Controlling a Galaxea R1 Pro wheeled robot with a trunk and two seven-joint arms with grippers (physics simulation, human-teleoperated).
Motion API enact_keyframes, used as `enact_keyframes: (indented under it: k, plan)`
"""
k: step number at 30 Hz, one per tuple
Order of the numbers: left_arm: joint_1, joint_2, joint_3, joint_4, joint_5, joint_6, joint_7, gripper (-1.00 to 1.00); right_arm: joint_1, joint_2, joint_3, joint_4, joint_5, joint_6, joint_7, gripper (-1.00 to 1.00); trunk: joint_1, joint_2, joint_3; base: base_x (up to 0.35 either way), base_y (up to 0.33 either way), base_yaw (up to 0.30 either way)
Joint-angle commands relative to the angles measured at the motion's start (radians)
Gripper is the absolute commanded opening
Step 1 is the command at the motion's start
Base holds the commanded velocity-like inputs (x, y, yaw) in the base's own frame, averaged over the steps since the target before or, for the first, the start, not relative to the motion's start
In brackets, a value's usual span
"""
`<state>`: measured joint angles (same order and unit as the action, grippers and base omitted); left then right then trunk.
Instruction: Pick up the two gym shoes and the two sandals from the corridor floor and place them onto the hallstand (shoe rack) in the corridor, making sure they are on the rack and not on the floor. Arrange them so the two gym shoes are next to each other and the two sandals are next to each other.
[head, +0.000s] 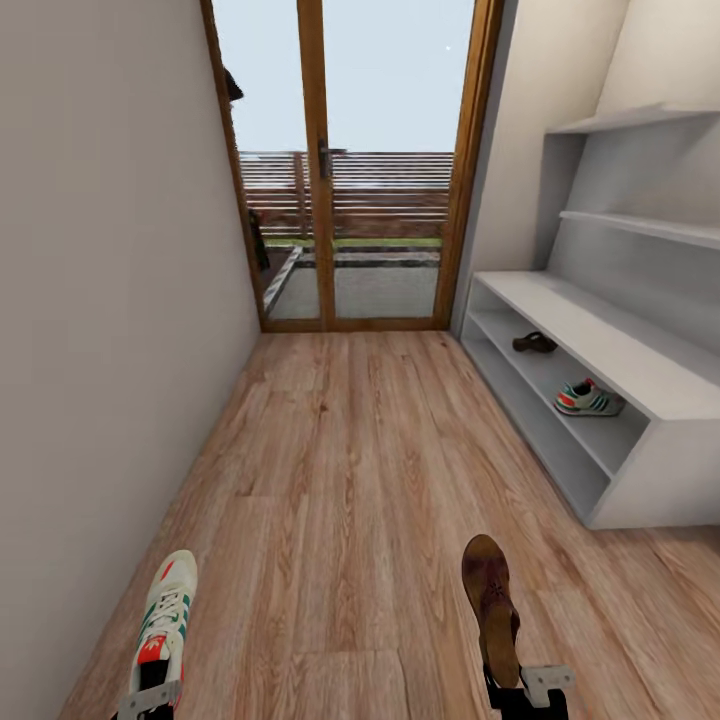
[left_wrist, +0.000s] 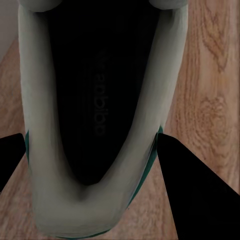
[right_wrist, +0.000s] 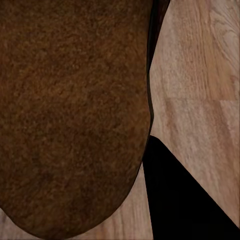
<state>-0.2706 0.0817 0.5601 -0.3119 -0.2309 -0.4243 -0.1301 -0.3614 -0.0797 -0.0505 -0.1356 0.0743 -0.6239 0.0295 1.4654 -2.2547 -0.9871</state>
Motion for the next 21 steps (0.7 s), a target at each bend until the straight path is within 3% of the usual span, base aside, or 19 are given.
enact_keyframes:
  k: [1, 21]
  plan:
    - [-0.001, 0.0, 0.009, 0.001, -0.008, -0.004, -0.006, -1.0, -0.001, 0.0, -0.006, 0.001, 0.004, -0.002, 0.004, -1.0, 0.0, 0.0, -0.001, 0.34, 0.0, 0.0]
    - [-0.001, 0.0, 0.009, 0.001, -0.008, -0.004, -0.006, -1.0, -0.001, 0.0, -0.006, 0.001, 0.004, -0.002, 0.004, -1.0, 0.0, 0.0, -0.001, 0.34, 0.0, 0.0]
